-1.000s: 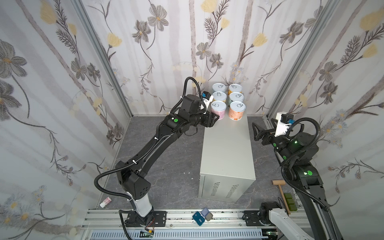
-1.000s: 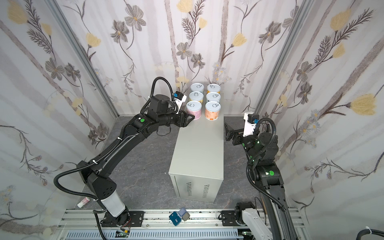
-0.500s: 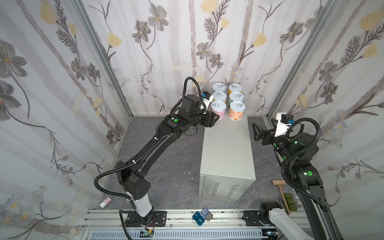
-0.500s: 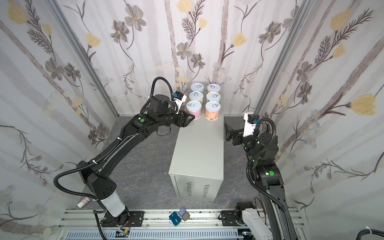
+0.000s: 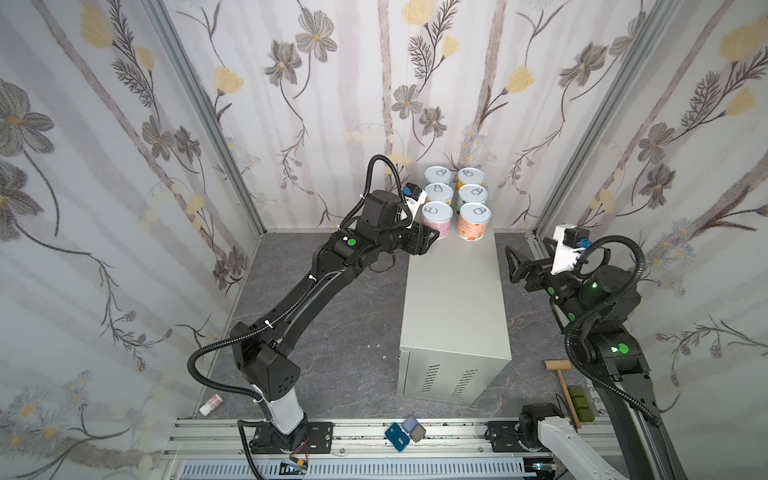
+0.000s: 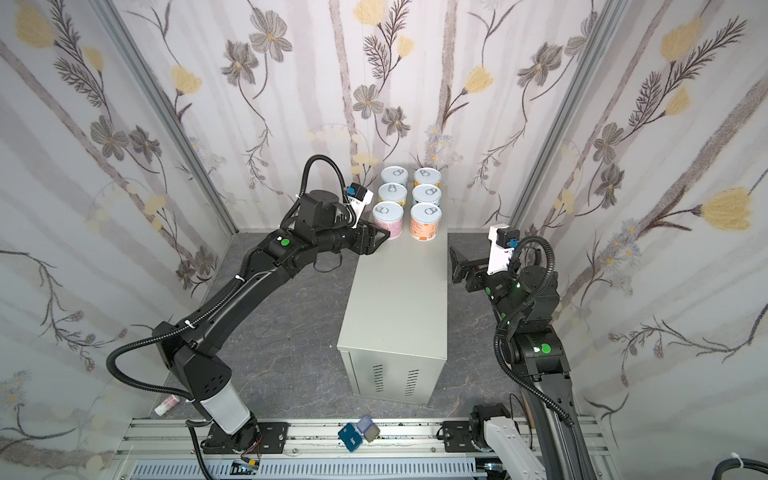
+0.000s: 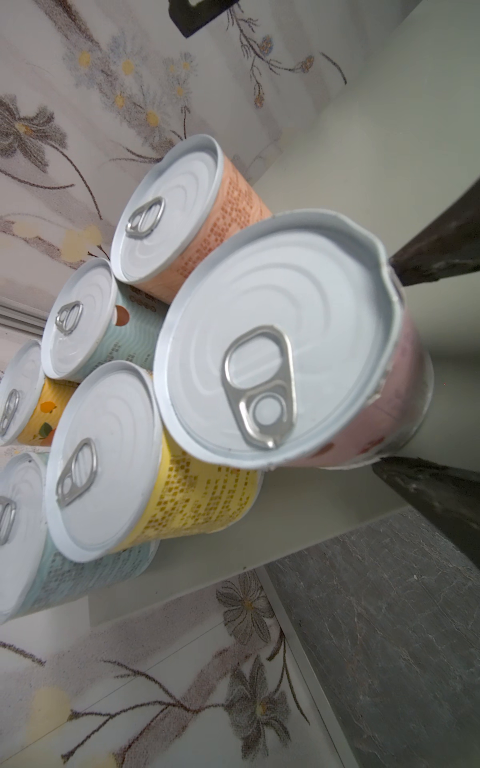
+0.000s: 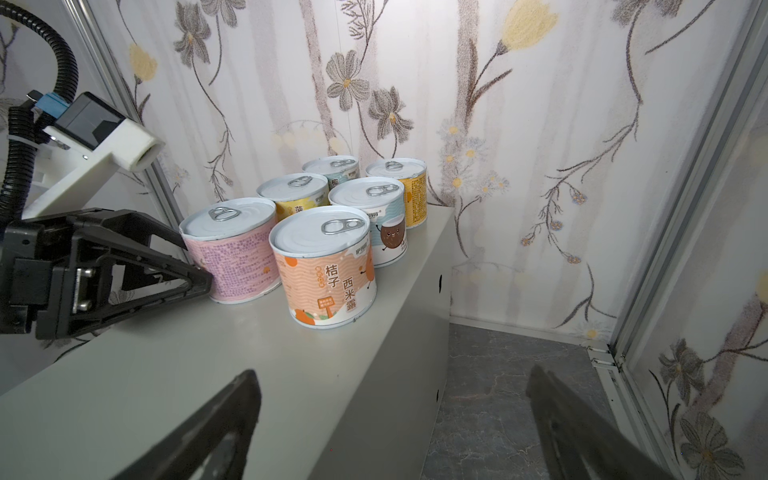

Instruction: Place and organize the canned foods onto the counter

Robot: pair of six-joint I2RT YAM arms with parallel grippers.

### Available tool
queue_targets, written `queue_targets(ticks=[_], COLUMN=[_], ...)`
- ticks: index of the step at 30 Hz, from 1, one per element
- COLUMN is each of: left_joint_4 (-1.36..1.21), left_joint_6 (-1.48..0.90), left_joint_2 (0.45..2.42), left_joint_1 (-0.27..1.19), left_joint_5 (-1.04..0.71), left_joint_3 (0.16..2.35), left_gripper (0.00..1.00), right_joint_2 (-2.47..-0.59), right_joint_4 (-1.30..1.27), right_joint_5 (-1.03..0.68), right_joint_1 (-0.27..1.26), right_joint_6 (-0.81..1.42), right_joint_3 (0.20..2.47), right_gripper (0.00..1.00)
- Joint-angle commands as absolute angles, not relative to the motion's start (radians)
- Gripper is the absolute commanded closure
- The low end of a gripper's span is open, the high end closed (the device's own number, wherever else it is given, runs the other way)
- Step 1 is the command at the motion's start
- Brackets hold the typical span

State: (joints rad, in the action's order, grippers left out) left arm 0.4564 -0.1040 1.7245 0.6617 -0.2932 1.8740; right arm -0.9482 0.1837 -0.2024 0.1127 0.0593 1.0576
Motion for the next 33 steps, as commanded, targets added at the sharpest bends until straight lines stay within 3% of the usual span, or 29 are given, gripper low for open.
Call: queue_targets(ticks=[1, 29, 33], left_joint_4=[0.517, 0.509, 0.497], left_joint_6=[-0.084, -0.072, -0.091], left_joint_2=[1.721, 1.753, 1.745], left_joint_1=[0.661, 0.660, 0.662], left_joint_5=[-0.311, -0.312, -0.312], left_joint_3=[1.859, 1.874, 1.868], left_gripper=[0.32, 0.35, 0.17], right_joint_2=[-0.942, -0.901, -0.904], right_joint_4=[0.205, 0.248, 0.245], right_joint_5=[-0.187, -0.151, -0.162], right_joint_1=[0.115, 0.115, 0.114], right_joint_6=[0.056, 0.063, 0.066], right_joint_3=[1.070, 1.068, 1.067], right_gripper=[0.00, 0.00, 0.00])
